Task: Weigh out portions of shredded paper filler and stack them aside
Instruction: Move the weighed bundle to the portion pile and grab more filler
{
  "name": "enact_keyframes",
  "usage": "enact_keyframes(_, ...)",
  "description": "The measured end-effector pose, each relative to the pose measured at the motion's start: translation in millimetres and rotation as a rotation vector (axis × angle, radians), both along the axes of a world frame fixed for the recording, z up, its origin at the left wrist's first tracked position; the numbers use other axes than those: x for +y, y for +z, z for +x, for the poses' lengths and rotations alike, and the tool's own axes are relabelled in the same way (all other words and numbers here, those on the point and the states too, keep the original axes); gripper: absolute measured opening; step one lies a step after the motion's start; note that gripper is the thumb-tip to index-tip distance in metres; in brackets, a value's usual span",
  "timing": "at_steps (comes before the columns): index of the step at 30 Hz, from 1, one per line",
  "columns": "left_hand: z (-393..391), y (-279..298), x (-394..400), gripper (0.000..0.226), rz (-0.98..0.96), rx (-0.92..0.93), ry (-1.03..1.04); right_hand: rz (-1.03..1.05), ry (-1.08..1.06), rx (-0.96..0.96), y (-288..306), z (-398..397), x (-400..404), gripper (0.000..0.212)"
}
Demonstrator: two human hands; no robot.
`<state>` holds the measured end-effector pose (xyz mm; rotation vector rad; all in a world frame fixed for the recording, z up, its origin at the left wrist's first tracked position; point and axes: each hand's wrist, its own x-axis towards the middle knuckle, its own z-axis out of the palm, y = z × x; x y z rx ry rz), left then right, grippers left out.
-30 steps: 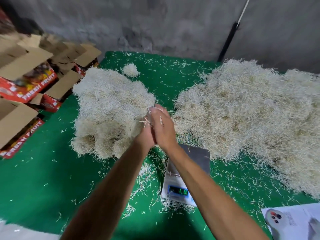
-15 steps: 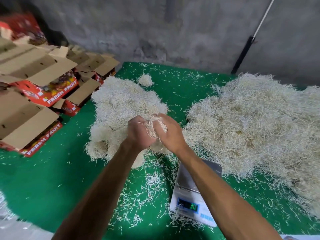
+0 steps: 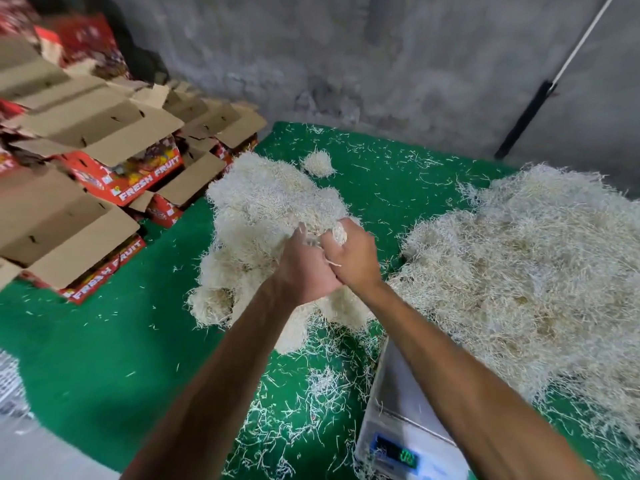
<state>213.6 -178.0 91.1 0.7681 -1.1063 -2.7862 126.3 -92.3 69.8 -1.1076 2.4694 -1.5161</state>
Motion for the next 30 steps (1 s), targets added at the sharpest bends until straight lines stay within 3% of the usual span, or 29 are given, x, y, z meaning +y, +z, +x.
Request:
enact_keyframes(2,-8,-1,-2,0.087,0.076,0.009,0.002,0.104,-0.034,-0.093,15,-41,-16,0.019)
enact_keyframes(4,-15,-10,-13,0.084,0.040,-0.004,0.116,0.148,-0.093,-0.091,32,-74,-35,0.030)
enact_keyframes(8,-24,-34,-37,0.073,0.052,-0.017,0.139,-0.063,-0.040,-0.323,82,-111,-98,0.072)
enact_keyframes(9,-24,-37,-40,0.070,0.064,-0.022,0.133,-0.095,0.003,-0.389,88,-116,-108,0.074)
enact_keyframes(14,-36,-59,-60,0.063,0.044,-0.047,0.163,0.059,0.055,-0.354,50,-126,-110,0.049)
enact_keyframes(19,-63,-78,-49,0.065,-0.063,-0.099,0.169,0.499,0.214,-0.315,-55,-123,-20,0.042)
enact_keyframes(22,-83,-91,-25,0.057,-0.179,-0.112,0.102,0.756,0.334,-0.280,-106,-117,42,0.044)
enact_keyframes(25,-104,-105,8,0.038,-0.371,-0.110,-0.029,1.084,0.436,0.083,-140,-120,96,0.040)
enact_keyframes(27,-115,-116,32,0.035,-0.545,-0.135,-0.136,1.158,0.448,0.062,-152,-125,127,0.046)
enact_keyframes(30,-121,-138,62,0.033,-0.843,-0.191,-0.346,1.176,0.265,-0.078,-152,-143,173,0.043)
